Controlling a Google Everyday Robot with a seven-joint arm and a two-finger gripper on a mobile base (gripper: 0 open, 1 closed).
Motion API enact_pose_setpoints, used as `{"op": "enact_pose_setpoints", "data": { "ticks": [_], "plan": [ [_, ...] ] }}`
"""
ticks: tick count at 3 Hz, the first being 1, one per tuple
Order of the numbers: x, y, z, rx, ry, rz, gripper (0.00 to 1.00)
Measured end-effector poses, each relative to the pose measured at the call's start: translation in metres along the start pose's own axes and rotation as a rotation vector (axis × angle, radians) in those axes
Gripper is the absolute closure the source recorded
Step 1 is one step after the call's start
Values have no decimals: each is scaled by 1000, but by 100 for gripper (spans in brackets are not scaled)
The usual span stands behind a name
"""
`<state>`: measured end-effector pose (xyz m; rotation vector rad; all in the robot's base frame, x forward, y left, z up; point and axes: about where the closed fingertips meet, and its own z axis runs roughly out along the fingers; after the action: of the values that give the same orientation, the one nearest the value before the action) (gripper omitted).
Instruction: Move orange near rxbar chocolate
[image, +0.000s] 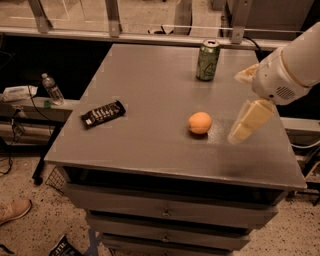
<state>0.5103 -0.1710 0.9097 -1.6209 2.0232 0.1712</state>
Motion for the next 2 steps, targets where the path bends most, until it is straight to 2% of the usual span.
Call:
{"op": "enact_pose_setpoints", "data": {
  "ticks": [1,2],
  "plan": [
    [-11,1,20,-23,-34,-12,0],
    [-28,9,33,-58,-47,-49,0]
  ]
}}
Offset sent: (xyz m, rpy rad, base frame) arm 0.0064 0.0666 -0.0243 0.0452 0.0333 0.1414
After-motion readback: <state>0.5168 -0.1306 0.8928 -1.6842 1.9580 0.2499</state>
